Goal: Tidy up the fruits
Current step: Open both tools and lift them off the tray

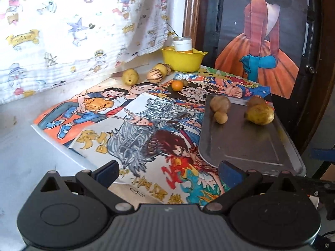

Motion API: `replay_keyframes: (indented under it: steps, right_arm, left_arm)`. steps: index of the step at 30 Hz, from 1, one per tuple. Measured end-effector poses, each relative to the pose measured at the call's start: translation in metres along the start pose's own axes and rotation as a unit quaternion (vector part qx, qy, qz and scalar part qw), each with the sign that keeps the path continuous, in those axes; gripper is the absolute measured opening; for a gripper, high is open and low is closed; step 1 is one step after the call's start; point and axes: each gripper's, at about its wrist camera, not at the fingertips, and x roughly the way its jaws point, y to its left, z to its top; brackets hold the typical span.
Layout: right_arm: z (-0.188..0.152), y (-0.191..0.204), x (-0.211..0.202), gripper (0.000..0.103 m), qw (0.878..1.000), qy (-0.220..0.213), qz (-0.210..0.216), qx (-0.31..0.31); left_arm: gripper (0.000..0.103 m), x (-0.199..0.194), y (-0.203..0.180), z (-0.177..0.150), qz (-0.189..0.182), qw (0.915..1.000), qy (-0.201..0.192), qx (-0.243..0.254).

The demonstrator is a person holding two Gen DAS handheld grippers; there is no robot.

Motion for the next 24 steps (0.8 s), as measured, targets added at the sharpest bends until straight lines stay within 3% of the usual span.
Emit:
replay_keyframes:
  steps: [24]
  right_arm:
    - [0.019,0.018,0.01,0.102,0.999,-0.014,0.045,-0.021]
  left_arm:
    - [0.103,0.008,0.038,0.014,0.064,0.9978,0.009,-0.013]
